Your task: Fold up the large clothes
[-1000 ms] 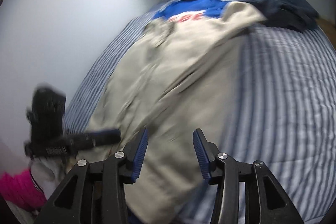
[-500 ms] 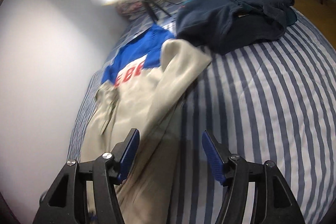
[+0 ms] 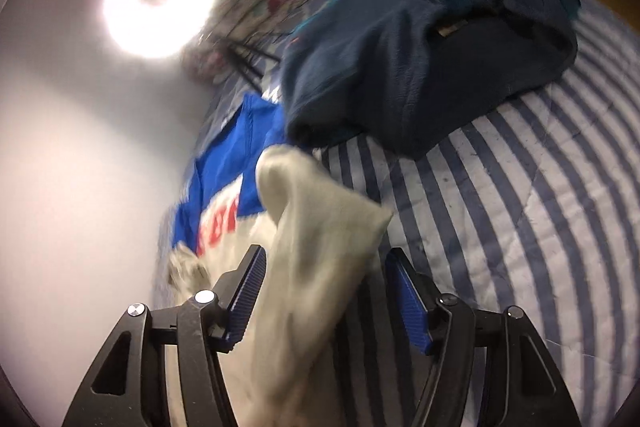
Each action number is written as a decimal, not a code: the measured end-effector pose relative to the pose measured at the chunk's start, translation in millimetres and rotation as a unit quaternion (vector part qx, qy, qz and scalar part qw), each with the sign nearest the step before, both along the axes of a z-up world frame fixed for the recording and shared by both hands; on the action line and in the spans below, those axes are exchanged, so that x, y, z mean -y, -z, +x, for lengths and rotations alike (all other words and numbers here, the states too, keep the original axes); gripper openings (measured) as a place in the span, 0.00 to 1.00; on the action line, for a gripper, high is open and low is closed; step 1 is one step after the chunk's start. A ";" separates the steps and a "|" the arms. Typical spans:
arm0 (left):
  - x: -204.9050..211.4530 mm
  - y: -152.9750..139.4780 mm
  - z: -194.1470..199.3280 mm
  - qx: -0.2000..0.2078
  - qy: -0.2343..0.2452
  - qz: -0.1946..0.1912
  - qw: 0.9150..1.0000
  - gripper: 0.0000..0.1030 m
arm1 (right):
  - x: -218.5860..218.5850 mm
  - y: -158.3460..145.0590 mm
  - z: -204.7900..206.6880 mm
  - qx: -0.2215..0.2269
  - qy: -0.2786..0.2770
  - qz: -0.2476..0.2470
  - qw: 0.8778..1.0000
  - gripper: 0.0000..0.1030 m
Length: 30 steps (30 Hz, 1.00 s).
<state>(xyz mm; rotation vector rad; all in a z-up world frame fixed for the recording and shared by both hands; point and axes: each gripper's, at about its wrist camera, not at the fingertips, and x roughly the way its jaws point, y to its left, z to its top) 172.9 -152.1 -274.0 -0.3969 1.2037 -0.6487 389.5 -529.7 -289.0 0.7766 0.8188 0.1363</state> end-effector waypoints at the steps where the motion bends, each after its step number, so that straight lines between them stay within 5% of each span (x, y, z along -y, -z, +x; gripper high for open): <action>1: 0.7 0.4 -0.2 -0.001 0.004 -0.002 1.000 0.10 | 0.9 1.5 4.0 -0.002 0.002 0.010 1.000 0.54; 2: 0.8 -0.1 -0.3 0.001 0.005 -0.003 1.000 0.08 | 0.0 1.3 7.3 -0.004 0.000 0.014 1.000 0.34; 3: 0.7 -0.9 -0.5 0.001 0.005 -0.005 1.000 0.06 | -3.3 -1.0 11.3 -0.011 -0.003 0.007 1.000 0.28; 8: -4.0 -10.2 -7.5 -0.002 -0.009 -0.024 1.000 0.03 | -39.9 -41.8 18.0 0.008 -0.038 -0.072 0.997 0.10; 18: -25.8 -20.7 -28.9 -0.016 -0.021 -0.080 0.996 0.02 | -167.0 -93.1 44.3 0.027 -0.109 -0.242 0.964 0.04; 24: -43.7 -2.1 -30.0 -0.038 -0.031 -0.078 0.996 0.02 | -249.6 -49.8 73.5 0.004 -0.161 -0.303 0.939 0.04; 30: -49.7 4.5 -32.6 -0.037 -0.029 -0.067 0.997 0.02 | -287.6 -9.0 91.7 -0.022 -0.180 -0.341 0.923 0.01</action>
